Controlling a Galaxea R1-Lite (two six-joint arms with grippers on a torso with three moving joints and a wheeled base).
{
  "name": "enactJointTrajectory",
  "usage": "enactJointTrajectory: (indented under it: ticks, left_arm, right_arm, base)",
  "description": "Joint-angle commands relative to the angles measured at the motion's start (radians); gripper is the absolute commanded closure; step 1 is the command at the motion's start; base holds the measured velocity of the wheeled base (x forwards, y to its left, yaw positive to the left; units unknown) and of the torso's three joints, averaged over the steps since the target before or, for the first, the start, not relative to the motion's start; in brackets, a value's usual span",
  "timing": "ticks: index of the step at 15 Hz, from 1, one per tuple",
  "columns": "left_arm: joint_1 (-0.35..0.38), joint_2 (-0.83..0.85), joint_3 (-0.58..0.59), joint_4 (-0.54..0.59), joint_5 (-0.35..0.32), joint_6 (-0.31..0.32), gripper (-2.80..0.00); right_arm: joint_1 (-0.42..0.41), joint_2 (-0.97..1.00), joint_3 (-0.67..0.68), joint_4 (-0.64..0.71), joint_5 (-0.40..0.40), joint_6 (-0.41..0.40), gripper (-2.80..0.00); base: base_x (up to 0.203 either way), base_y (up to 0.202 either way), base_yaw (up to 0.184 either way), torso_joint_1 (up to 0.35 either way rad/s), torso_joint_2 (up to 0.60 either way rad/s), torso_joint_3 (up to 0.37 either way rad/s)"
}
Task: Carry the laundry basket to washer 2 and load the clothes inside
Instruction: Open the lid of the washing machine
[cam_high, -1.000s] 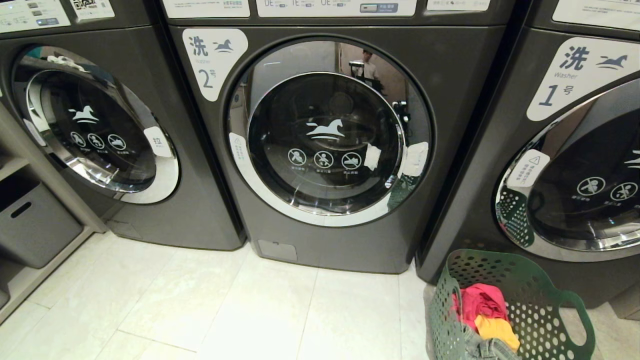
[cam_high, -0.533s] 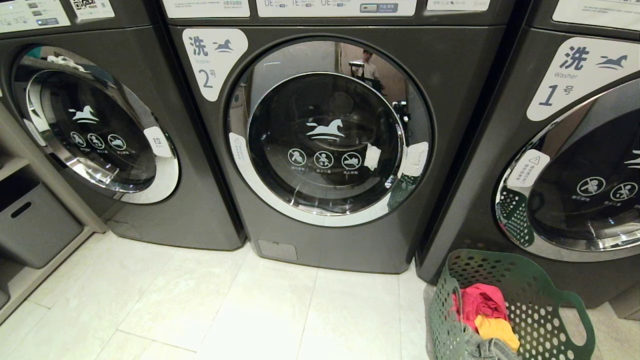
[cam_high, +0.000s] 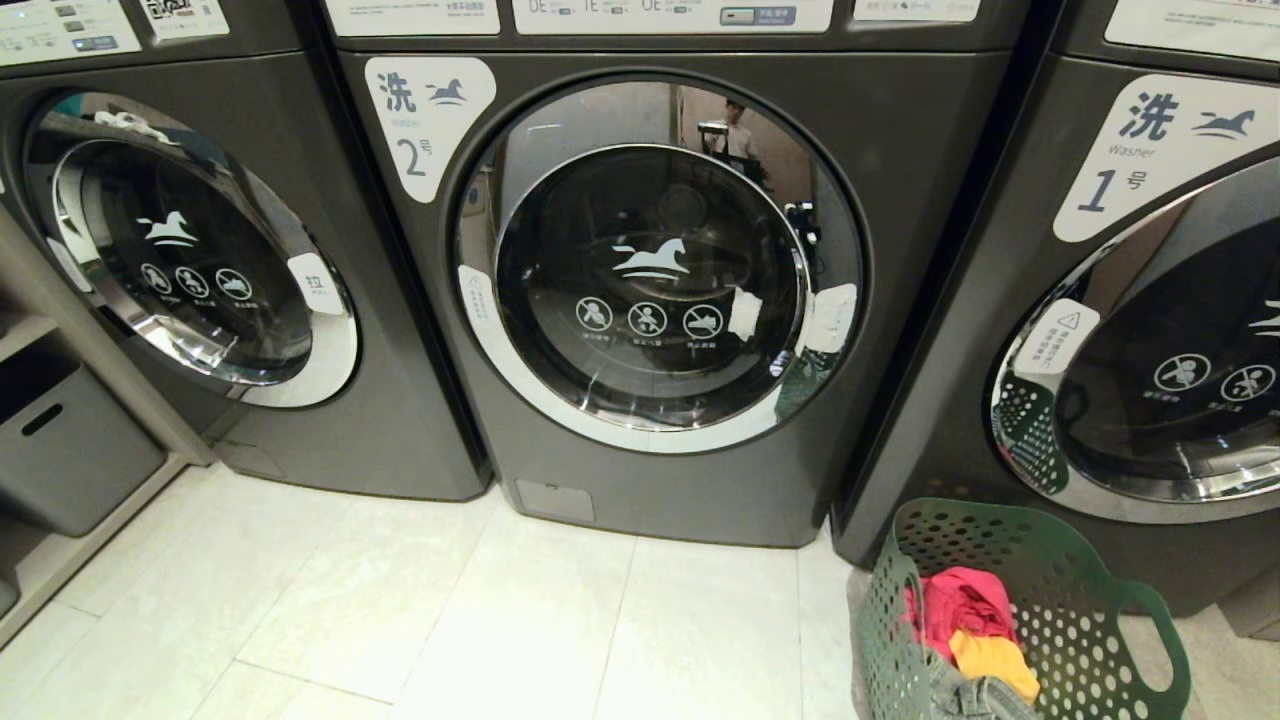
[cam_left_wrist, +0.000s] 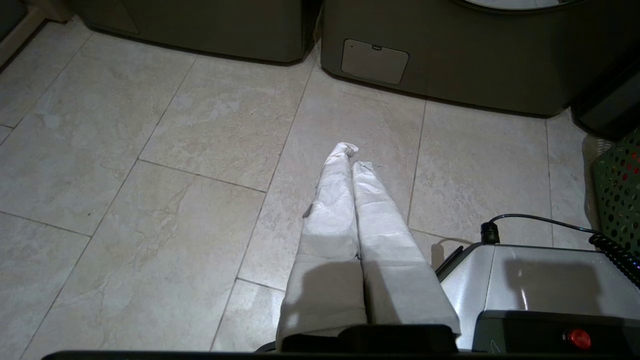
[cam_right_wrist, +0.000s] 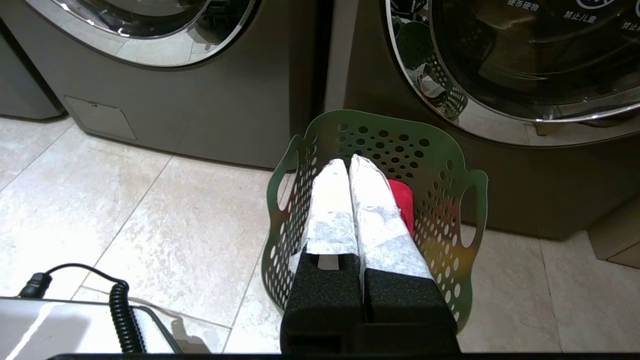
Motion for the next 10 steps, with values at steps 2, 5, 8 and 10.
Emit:
enactJointTrajectory:
  ticks: [2,5,8,10]
  left_arm:
    - [0.0,0.001,0.0,0.002,0.001,-0.001,0.0]
    - [0.0,0.002,0.0,0.002,0.001,0.0,0.0]
    - [0.0,0.001,0.0,0.002,0.001,0.0,0.0]
    - [0.0,0.002,0.0,0.002,0.001,0.0,0.0]
  right_arm:
    - [0.0,0.001,0.0,0.0,0.0,0.0,0.0]
    - [0.0,0.001,0.0,0.0,0.001,0.0,0.0]
    - [0.0,0.001,0.0,0.0,0.0,0.0,0.0]
    - [0.0,0.001,0.0,0.0,0.0,-0.002,0.0]
  base:
    - [0.0,0.0,0.0,0.0,0.0,0.0]
    - [0.0,0.0,0.0,0.0,0.0,0.0]
    - [0.0,0.0,0.0,0.0,0.0,0.0]
    - [-0.001,-0.086,0.009,0.002,0.0,0.003]
